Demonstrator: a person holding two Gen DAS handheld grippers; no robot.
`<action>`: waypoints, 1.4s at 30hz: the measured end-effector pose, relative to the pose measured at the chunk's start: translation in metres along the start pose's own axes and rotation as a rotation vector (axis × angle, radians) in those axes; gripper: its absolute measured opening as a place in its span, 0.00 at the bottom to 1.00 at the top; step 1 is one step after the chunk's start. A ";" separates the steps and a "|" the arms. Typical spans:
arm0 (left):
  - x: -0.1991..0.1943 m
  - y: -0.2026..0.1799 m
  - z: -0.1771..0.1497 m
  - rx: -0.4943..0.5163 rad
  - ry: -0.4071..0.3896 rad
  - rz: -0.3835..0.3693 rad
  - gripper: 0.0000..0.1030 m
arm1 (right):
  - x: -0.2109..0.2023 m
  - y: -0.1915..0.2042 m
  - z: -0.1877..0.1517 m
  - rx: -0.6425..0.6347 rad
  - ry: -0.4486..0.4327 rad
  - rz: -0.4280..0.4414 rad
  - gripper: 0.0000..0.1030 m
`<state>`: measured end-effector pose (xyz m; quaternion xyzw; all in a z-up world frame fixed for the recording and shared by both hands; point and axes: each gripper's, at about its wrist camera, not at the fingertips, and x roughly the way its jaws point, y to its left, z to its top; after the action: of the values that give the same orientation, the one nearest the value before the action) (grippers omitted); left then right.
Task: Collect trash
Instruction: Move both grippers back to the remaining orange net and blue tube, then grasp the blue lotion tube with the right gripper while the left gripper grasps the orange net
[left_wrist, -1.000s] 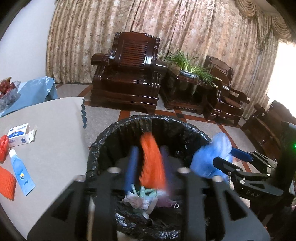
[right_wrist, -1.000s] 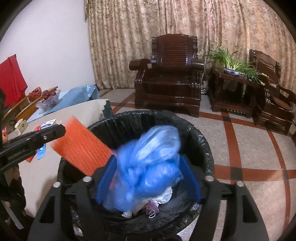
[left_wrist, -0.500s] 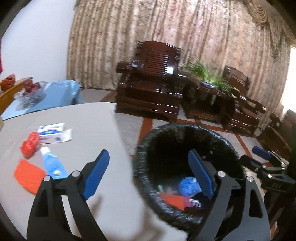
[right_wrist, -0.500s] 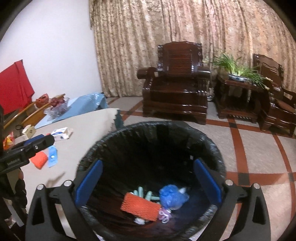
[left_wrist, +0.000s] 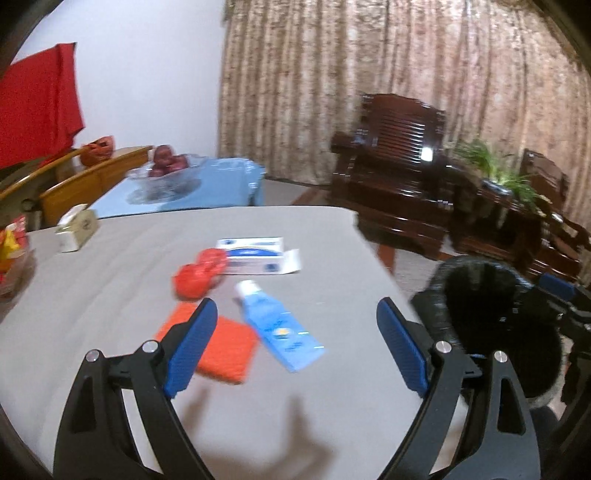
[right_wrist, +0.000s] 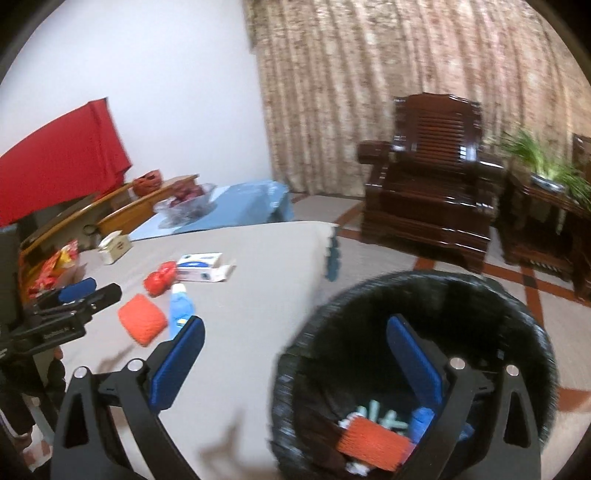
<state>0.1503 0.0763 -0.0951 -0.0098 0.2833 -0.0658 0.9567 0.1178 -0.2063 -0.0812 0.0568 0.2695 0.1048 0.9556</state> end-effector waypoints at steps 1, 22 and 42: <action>-0.001 0.009 -0.001 -0.008 0.001 0.014 0.83 | 0.006 0.008 0.002 -0.009 0.003 0.013 0.94; 0.067 0.102 -0.029 -0.131 0.133 0.114 0.83 | 0.136 0.095 -0.003 -0.103 0.117 0.100 0.94; 0.099 0.094 -0.037 -0.171 0.194 0.060 0.37 | 0.161 0.088 -0.003 -0.109 0.138 0.081 0.94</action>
<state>0.2239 0.1572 -0.1847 -0.0764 0.3791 -0.0135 0.9221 0.2353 -0.0837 -0.1503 0.0080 0.3261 0.1617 0.9314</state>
